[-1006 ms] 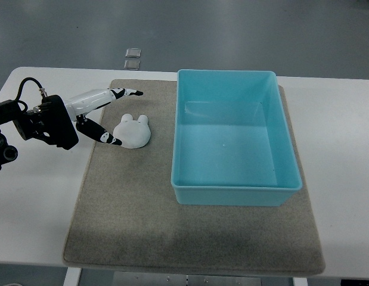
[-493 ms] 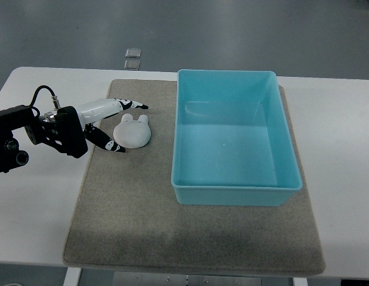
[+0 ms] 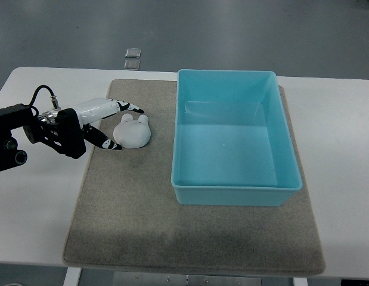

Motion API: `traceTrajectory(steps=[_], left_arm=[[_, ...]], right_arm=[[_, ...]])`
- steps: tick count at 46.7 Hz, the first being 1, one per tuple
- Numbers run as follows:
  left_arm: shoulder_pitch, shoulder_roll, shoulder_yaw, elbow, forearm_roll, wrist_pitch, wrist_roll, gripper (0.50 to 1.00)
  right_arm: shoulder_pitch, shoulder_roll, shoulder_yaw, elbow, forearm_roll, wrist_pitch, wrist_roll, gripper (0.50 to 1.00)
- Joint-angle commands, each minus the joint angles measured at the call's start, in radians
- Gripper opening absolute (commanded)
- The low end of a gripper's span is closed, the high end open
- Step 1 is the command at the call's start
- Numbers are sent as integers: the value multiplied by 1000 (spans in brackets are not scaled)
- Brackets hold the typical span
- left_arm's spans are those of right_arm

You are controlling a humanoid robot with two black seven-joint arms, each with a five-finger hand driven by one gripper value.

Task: Place white toy into blue box with left hand
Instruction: 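Close the left hand fingers around the white rabbit toy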

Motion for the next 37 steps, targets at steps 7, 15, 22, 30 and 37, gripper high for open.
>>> traceTrajectory(steps=[7,15,22,30,37], left_arm=[[1,-13,15,14,0,4,1,782],[0,-16,58,15,0,38,-1,769],[0,-16,69,15,0,41,-1,626],[-2,-24,68,15,-1,92,-1,500],[-2,-29,58,18,-9,112,1,500]], right_arm=[[0,0,0,0,1,-1,0,936],[0,0,0,0,-1,-1,0,936],[0,0,0,0,-1,-1,0,936],[0,0,0,0,1,1,0,936],[0,0,0,0,-1,1,0,936]])
